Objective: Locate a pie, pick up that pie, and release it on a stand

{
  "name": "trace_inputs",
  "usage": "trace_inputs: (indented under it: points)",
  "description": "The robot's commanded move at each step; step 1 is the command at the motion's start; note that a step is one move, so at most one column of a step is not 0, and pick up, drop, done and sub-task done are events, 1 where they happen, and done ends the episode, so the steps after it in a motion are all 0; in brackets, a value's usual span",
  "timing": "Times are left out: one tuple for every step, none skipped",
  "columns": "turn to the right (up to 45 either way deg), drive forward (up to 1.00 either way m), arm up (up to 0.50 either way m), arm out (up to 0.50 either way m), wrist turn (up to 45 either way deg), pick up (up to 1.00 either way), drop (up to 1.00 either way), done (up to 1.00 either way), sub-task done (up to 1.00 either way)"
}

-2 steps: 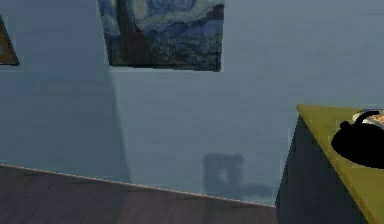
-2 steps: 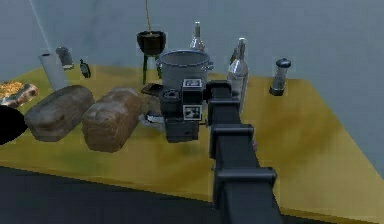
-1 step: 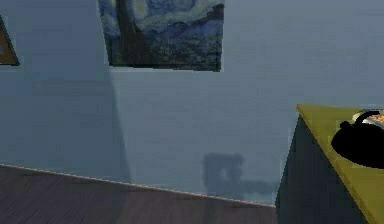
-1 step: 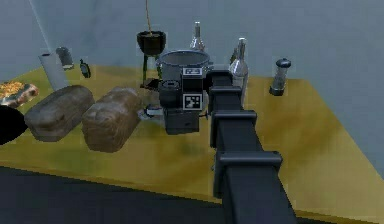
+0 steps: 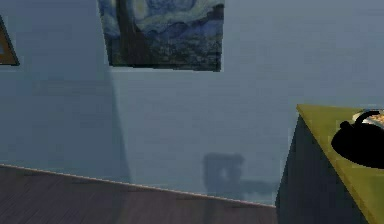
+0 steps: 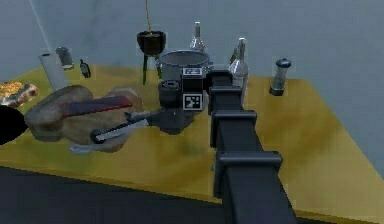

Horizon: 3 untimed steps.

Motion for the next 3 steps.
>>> trace_inputs:
  points:
    - [0.0, 0.0, 0.0, 0.0, -45.0, 0.0, 0.0, 0.0, 0.0]
    - [0.0, 0.0, 0.0, 0.0, -27.0, 0.0, 0.0, 0.0, 0.0]
    - [0.0, 0.0, 0.0, -0.2, 0.0, 0.0, 0.0, 0.0, 0.0]
